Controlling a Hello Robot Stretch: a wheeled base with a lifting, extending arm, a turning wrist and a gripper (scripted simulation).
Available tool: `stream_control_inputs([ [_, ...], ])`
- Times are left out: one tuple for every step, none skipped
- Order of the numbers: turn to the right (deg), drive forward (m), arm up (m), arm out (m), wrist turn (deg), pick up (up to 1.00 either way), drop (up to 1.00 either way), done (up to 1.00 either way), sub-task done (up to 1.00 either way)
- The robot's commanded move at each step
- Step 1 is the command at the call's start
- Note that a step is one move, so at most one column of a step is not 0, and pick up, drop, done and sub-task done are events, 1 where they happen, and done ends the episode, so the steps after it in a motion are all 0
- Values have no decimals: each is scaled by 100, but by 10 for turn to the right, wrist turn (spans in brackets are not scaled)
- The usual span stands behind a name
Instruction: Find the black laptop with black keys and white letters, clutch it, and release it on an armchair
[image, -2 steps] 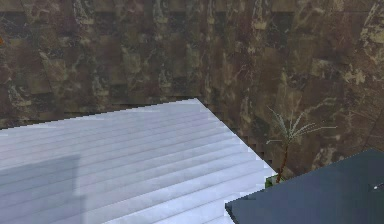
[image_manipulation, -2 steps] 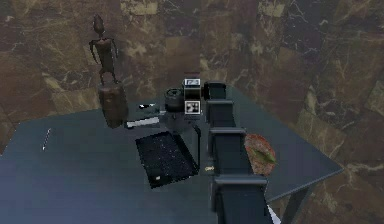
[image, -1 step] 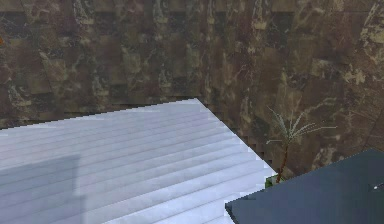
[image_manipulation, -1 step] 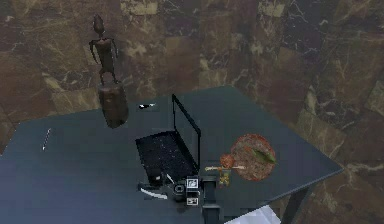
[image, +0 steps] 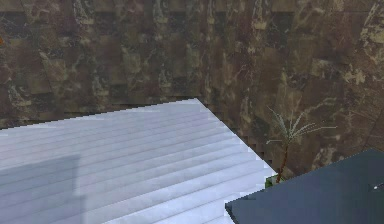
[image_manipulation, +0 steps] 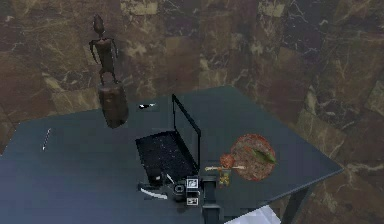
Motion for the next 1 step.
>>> stream_control_inputs([
  [0, 0, 10, 0, 0, 0, 0, 0, 0],
])
